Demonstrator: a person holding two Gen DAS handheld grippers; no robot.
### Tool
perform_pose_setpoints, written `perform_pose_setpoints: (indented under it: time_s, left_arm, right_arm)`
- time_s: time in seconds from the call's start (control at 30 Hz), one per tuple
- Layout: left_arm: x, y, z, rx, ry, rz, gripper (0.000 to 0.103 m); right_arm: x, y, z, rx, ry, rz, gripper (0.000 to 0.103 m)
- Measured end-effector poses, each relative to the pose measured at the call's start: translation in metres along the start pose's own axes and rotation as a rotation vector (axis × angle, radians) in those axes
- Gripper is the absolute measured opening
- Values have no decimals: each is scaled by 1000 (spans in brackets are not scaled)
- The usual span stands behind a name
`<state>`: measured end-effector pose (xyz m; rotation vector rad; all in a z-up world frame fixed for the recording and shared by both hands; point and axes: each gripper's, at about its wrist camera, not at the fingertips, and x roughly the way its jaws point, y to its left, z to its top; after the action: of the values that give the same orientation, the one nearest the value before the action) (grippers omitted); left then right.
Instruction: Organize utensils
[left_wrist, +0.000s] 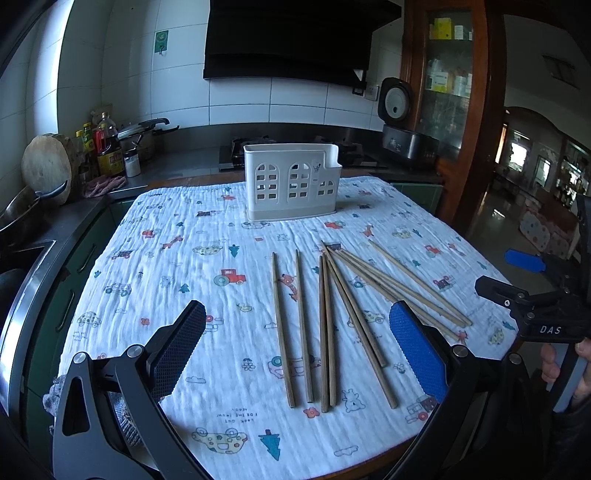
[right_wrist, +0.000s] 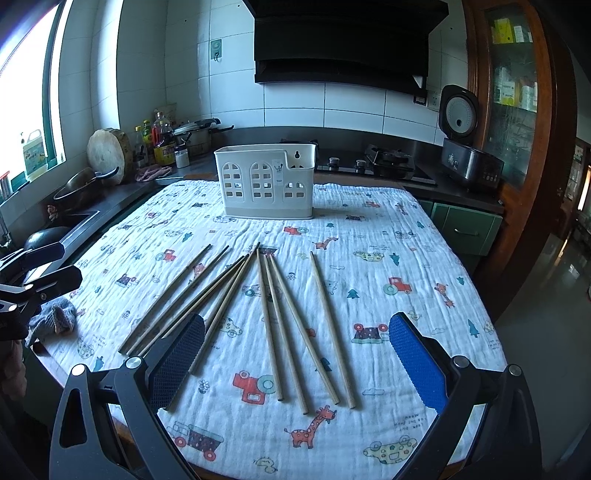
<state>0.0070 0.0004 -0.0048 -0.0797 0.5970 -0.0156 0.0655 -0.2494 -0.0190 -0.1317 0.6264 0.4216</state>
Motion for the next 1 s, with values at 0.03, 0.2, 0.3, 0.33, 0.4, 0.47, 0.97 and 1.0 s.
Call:
perform_pose_setpoints:
  time_s: [0.03, 0.2, 0.3, 0.33, 0.4, 0.47, 0.97, 1.0]
  left_arm:
    - [0, 0, 0, -1, 0, -3, 98]
    - [2, 1, -1, -4, 3, -1, 98]
    - [3, 2, -2, -5, 5, -2, 98]
    - [4, 2, -2, -5, 7, -3, 98]
    - [6, 3, -3, -6, 11, -2, 98]
    - [8, 4, -4, -10, 15, -2, 98]
    - [22, 10, -9, -23, 46, -1, 89]
    - [24, 11, -9, -22, 52, 1, 87]
  right_arm:
    - [1, 0, 0, -1, 0, 0, 97]
    - [1, 1, 0, 0, 2, -1, 97]
    - [2, 1, -1, -1, 3, 1, 97]
    - [2, 2, -1, -4, 4, -1, 97]
    - [3, 2, -1, -3, 4, 1, 97]
    - [4, 2, -2, -3, 5, 4, 97]
    - [16, -8, -6, -15, 12, 16, 96]
    - [17, -9, -7, -17, 14, 16, 96]
